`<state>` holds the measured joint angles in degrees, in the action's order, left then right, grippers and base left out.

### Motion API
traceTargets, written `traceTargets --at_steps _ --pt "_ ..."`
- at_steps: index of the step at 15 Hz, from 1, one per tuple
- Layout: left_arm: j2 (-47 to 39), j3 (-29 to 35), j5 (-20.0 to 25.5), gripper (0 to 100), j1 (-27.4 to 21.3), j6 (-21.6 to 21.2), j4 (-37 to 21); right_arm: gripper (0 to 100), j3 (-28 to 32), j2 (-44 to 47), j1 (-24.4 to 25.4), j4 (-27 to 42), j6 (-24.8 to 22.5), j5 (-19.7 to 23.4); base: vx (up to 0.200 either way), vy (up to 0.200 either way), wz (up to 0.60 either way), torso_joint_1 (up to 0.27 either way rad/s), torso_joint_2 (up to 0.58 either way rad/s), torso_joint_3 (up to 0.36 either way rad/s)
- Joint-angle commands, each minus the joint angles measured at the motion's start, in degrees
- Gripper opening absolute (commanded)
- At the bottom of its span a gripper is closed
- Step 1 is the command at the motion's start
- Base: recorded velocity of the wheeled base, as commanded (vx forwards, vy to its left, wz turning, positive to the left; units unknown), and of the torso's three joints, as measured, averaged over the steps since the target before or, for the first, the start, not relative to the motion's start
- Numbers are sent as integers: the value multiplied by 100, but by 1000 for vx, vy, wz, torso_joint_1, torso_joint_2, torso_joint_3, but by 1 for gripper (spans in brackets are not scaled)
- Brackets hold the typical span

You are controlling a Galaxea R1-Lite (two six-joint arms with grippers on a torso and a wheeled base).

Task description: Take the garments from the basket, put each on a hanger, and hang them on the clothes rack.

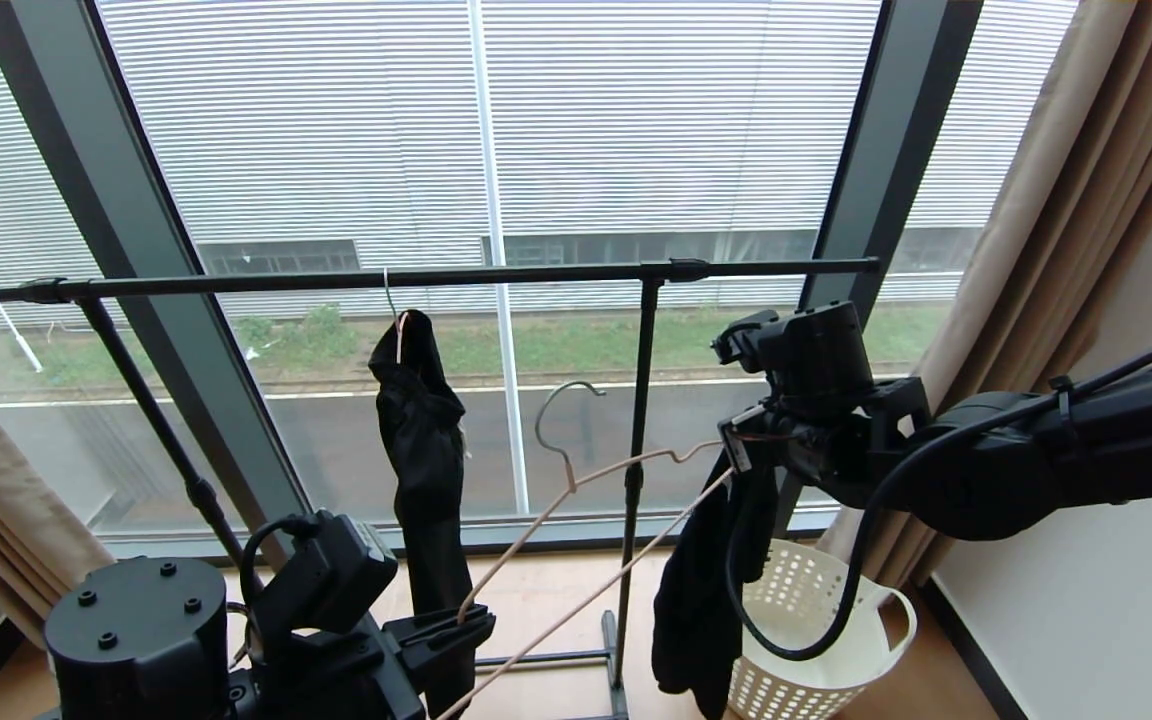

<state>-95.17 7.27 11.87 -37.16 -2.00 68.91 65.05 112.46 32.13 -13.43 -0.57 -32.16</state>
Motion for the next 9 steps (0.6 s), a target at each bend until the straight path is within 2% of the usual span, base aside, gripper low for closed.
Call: traceTargets --at_steps 1,9 --pt "-28 -6 -1 0 -20 7 17 0 -19 -5 56 -1 -4 -1 0 0 0 0 0 0" --pt "-124 12 -10 0 -20 77 78 0 -177 -198 434 -1 57 -1 0 0 0 0 0 0"
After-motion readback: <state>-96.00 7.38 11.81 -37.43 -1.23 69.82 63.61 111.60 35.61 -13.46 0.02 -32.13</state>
